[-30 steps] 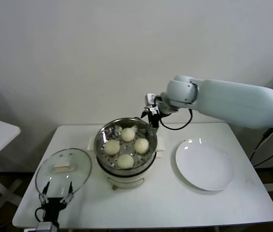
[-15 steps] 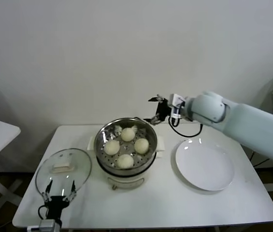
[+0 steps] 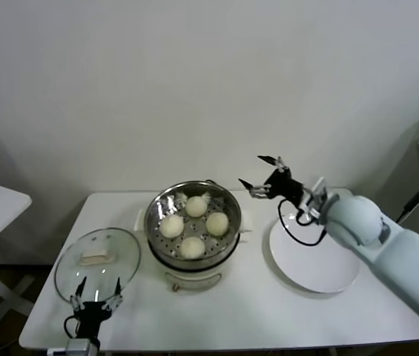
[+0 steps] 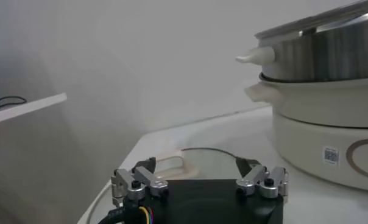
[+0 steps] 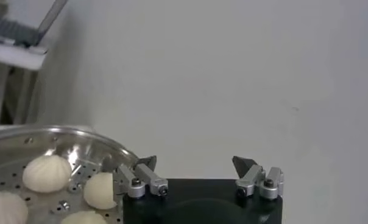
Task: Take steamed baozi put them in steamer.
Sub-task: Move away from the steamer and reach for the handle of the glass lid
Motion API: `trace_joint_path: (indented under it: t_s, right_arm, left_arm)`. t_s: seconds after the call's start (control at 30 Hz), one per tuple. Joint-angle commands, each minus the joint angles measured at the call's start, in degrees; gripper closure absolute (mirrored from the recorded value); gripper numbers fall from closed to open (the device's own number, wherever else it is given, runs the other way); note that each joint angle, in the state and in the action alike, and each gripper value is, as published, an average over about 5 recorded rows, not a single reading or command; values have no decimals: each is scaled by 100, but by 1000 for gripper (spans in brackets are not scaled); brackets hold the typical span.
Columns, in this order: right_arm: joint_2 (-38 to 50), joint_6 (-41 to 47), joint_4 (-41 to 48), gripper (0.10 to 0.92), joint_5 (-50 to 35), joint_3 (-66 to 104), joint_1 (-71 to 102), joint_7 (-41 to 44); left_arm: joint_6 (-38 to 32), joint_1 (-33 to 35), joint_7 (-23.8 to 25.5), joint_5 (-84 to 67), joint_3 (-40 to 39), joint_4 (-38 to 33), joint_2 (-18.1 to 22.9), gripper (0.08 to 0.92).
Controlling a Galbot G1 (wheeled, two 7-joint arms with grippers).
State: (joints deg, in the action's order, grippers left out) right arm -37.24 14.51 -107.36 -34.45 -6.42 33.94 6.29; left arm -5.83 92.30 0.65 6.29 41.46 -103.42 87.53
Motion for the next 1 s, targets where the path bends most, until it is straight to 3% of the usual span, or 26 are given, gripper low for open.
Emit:
trace_joint_path:
  t_s: [0.03, 0.5, 0.7, 0.8, 1.0]
  right_arm:
    - [-959, -1064, -664, 203, 251, 3216, 4094, -289]
    - [-2784, -2248, -717, 203, 544, 4009, 5951, 430]
    - [-3227, -2460, -681, 203, 762, 3935, 6119, 402]
    - [-3418, -2635, -592, 203, 956, 3840, 6133, 356]
    - [-3708, -3030, -356, 203, 1221, 3707, 6137, 283]
  left_arm:
    - [-17, 11, 1, 11, 3, -23, 0, 177]
    - [-69, -45, -15, 75, 117, -67, -91, 177]
    - [-265, -105, -155, 968, 218, -25, -286, 177]
    - [-460, -140, -389, 1826, 254, 63, -414, 177]
    - [-799, -261, -1366, 4294, 322, 383, -568, 177]
